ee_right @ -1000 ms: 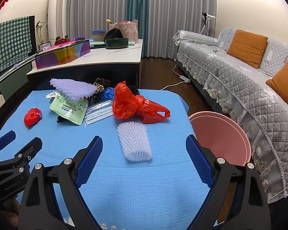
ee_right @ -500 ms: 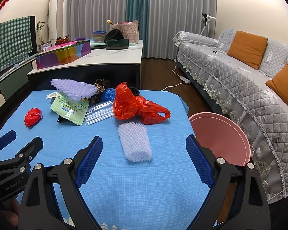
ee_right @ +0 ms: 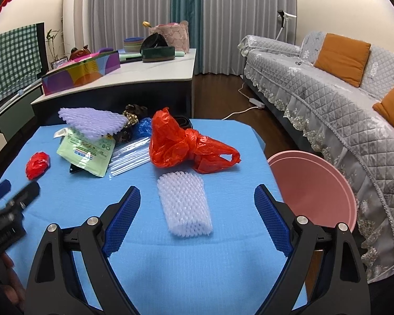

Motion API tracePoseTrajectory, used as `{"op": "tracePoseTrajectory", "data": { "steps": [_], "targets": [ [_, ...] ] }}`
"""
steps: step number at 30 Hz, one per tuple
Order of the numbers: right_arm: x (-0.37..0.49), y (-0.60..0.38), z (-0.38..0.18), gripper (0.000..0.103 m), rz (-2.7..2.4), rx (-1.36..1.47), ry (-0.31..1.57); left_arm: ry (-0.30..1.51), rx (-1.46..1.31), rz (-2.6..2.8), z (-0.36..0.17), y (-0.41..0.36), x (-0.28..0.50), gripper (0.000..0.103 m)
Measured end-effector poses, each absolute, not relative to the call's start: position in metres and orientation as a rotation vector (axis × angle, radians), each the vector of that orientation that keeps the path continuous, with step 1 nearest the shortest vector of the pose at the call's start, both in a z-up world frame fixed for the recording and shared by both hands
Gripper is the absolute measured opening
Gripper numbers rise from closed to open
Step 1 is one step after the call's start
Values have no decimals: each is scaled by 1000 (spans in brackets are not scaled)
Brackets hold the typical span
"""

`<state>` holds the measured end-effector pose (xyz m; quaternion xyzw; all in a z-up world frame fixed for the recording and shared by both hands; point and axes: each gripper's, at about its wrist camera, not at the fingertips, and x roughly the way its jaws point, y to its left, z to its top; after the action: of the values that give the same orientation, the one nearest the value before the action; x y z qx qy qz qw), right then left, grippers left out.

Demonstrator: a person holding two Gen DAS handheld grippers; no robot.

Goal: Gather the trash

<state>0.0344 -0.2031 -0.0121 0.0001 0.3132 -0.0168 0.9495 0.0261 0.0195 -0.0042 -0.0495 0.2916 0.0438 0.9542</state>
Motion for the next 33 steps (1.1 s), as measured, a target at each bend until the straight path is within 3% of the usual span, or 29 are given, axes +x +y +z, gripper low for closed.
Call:
{"op": "tracePoseTrajectory", "data": {
  "steps": [10,16,20,29,33],
  "targets": [
    [67,-199,-43,86,-10,0,759,615,-191,311,-10,88,75,92],
    [85,-203,-62,69,-17,18,855,698,-245,391,-27,121,105,91],
    [94,-207,-71,53,-4,33,894,735,-253,411,-32,135,121,92],
    [100,-204,-67,26,17,22,865,845,-242,409,-51,143,144,91],
    [99,-205,-63,15,16,15,836,851,-236,403,-53,142,147,80]
  ]
}}
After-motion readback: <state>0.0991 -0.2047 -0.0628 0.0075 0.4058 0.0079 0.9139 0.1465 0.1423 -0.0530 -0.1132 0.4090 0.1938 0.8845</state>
